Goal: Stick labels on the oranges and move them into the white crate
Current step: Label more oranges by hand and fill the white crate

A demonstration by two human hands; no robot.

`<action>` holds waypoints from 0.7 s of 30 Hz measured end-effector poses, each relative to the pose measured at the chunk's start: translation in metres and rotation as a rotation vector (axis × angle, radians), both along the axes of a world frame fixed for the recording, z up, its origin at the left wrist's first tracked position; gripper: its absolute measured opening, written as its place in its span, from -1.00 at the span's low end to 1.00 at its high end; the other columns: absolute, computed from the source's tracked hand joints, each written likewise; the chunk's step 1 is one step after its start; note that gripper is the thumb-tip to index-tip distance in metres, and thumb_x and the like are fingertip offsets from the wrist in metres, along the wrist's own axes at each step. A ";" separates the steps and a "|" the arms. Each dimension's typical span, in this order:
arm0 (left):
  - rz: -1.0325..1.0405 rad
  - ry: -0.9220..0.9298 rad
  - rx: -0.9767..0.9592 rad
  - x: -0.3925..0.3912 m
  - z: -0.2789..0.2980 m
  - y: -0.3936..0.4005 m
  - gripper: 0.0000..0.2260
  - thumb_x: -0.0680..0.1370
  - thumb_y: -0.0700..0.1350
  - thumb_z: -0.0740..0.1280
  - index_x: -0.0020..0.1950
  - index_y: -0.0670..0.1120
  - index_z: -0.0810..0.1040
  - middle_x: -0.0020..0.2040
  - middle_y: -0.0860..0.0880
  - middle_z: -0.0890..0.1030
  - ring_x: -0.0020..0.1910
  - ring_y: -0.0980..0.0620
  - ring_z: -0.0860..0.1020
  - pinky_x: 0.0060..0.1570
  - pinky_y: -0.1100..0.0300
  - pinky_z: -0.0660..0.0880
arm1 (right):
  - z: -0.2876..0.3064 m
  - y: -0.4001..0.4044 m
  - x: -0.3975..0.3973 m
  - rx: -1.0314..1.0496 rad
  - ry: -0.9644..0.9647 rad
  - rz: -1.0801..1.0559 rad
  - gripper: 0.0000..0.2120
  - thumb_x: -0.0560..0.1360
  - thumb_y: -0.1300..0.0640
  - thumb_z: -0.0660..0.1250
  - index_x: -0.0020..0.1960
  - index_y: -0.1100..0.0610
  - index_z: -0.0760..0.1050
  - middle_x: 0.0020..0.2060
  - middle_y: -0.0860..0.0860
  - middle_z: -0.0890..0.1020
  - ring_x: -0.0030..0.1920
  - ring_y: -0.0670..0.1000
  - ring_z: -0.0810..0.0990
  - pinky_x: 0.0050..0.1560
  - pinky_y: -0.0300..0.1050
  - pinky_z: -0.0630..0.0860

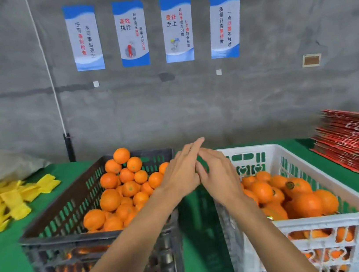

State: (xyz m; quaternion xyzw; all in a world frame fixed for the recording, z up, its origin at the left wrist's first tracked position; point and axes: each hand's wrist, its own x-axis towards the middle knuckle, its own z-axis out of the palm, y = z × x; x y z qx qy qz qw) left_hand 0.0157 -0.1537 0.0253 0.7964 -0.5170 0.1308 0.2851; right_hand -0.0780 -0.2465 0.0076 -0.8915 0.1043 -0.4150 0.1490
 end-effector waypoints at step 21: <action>0.671 0.260 1.082 0.220 -0.068 0.164 -0.34 0.50 -0.11 0.54 0.52 -0.14 0.34 0.43 -0.11 0.48 0.36 -0.17 0.50 0.10 0.02 0.50 | -0.035 0.068 0.190 0.153 1.116 0.350 -0.49 0.57 -0.02 0.45 0.47 0.02 0.43 0.09 0.15 0.69 0.12 0.10 0.66 0.27 0.07 0.56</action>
